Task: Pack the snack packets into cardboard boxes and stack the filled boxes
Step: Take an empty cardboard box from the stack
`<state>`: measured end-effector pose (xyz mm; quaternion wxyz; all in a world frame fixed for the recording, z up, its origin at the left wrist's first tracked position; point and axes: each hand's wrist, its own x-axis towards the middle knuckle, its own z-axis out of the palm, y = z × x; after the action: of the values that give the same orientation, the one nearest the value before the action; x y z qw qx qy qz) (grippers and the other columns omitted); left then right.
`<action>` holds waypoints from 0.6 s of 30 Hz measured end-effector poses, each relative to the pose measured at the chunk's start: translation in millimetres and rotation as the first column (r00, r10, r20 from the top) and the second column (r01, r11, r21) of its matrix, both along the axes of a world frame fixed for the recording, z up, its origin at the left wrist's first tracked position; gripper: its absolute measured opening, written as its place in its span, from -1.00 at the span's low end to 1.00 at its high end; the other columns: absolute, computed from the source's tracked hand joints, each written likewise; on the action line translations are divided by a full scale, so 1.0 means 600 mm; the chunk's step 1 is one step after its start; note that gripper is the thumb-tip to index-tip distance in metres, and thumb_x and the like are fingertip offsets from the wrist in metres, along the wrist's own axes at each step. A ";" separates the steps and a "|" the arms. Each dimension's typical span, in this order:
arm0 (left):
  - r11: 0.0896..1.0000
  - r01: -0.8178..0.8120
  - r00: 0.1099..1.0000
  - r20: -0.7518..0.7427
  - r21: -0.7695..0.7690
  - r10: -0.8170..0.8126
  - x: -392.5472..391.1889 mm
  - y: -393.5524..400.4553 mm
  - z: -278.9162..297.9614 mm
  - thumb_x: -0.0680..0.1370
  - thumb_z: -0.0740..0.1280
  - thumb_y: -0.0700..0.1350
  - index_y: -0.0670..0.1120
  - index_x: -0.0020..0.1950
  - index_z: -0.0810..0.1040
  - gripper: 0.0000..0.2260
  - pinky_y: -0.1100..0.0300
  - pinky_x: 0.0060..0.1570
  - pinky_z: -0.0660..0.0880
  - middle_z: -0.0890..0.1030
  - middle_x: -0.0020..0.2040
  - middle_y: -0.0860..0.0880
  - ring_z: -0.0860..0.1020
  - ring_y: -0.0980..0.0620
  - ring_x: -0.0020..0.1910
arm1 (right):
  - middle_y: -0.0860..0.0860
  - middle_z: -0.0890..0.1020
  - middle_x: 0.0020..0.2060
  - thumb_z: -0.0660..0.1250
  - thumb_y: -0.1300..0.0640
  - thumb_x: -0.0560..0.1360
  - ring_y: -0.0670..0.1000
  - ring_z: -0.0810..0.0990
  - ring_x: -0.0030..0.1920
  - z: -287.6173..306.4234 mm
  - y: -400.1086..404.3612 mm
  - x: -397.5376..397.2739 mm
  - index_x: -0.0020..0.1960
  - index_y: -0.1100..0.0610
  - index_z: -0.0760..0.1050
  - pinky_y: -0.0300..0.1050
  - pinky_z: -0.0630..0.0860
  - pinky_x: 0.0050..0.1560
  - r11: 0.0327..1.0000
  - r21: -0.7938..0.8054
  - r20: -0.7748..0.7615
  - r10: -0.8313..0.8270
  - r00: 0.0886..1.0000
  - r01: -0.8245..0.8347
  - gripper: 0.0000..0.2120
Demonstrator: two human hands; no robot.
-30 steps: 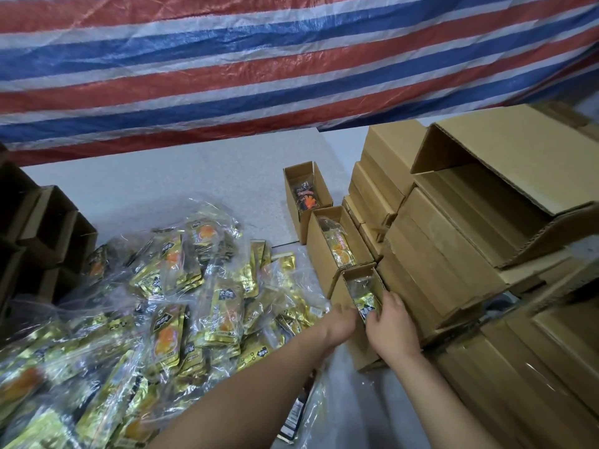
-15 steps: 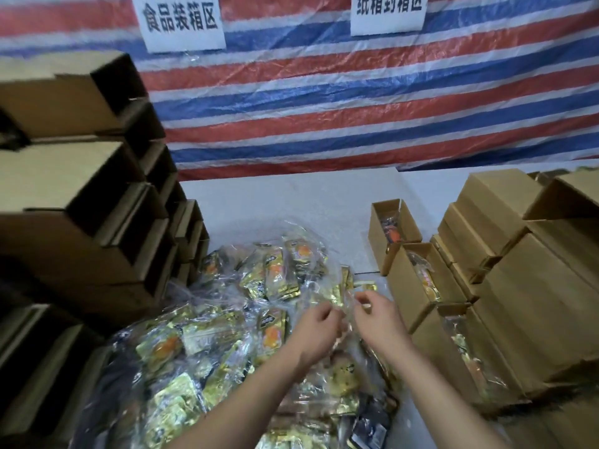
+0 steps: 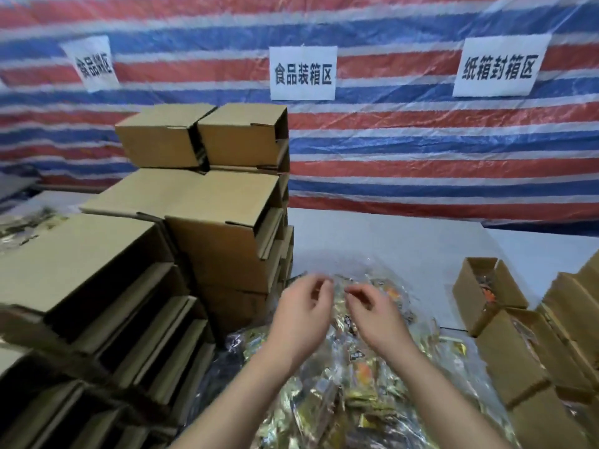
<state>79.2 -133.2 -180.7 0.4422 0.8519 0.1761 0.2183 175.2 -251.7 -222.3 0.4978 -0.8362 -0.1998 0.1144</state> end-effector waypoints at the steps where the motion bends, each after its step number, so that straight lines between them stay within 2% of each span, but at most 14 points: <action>1: 0.999 -0.026 0.998 0.058 0.034 0.024 0.008 0.021 0.028 0.64 0.23 -0.03 -0.01 0.05 0.61 -0.82 0.19 -0.07 0.52 0.62 -0.10 0.12 0.55 0.24 -0.12 | -0.30 0.60 -0.08 0.32 0.03 0.59 -0.34 0.53 -0.05 0.017 0.019 0.006 0.02 -0.18 0.53 -0.52 0.36 -0.19 1.000 0.015 0.020 0.002 1.000 -0.002 -0.91; 2: 0.997 -0.053 0.993 0.108 0.059 0.047 0.020 0.043 0.057 0.64 0.23 -0.03 -0.01 0.11 0.61 -0.81 0.19 -0.02 0.53 0.62 -0.04 0.13 0.55 0.24 -0.06 | -0.28 0.61 -0.02 0.32 0.01 0.59 -0.33 0.54 -0.01 0.036 0.038 0.012 0.10 -0.16 0.53 -0.51 0.35 -0.16 0.999 0.039 0.027 0.012 1.000 -0.013 -0.89; 5: 0.968 -0.165 0.968 0.220 0.188 0.122 0.067 0.119 0.142 0.64 0.22 -0.02 -0.02 0.17 0.57 -0.81 0.16 0.07 0.50 0.58 0.05 0.10 0.55 0.11 0.08 | -0.15 0.55 0.26 0.31 -0.03 0.59 -0.17 0.52 0.19 0.099 0.099 0.036 0.38 -0.06 0.44 -0.33 0.40 0.01 0.989 0.132 0.055 0.060 0.997 -0.067 -0.63; 8: 0.845 -0.334 0.931 0.288 0.418 0.226 0.129 0.203 0.206 0.63 0.25 -0.02 -0.10 0.30 0.53 -0.71 0.10 0.22 0.43 0.56 0.22 -0.05 0.50 -0.03 0.24 | -0.10 0.42 0.42 0.28 -0.11 0.58 -0.08 0.41 0.37 0.166 0.152 0.062 0.53 -0.08 0.27 -0.15 0.35 0.20 0.979 0.184 0.078 0.075 0.994 -0.088 -0.46; 11: 0.719 -0.361 0.931 0.181 0.594 0.318 0.195 0.281 0.239 0.62 0.22 0.08 -0.16 0.41 0.44 -0.55 -0.06 0.29 0.41 0.50 0.34 -0.16 0.46 -0.17 0.31 | -0.11 0.35 0.46 0.25 -0.16 0.59 -0.01 0.34 0.45 0.220 0.189 0.091 0.58 -0.11 0.15 -0.13 0.34 0.18 0.963 0.259 0.006 0.081 0.997 -0.080 -0.40; 14: 0.616 -0.293 0.929 0.067 0.731 0.364 0.252 0.328 0.249 0.61 0.19 0.17 -0.16 0.45 0.37 -0.46 -0.11 0.35 0.35 0.45 0.40 -0.20 0.41 -0.22 0.37 | -0.11 0.36 0.45 0.20 -0.15 0.62 0.01 0.32 0.45 0.256 0.210 0.112 0.58 -0.12 0.12 -0.16 0.32 0.14 0.952 0.300 -0.033 0.067 0.997 -0.054 -0.42; 18: 0.548 -0.193 0.935 -0.017 0.814 0.355 0.315 0.341 0.248 0.57 0.20 0.26 -0.13 0.45 0.37 -0.40 -0.18 0.37 0.32 0.44 0.40 -0.19 0.40 -0.22 0.39 | -0.06 0.19 0.58 0.09 -0.11 0.68 0.06 0.19 0.55 0.276 0.221 0.129 0.61 -0.12 0.03 0.05 0.26 0.39 0.948 0.316 -0.074 0.067 0.995 -0.040 -0.46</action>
<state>267.9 71.3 -31.7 -0.0457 0.9362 0.2293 0.2625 252.9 -119.0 -56.7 0.6292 -0.7351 -0.2169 0.1296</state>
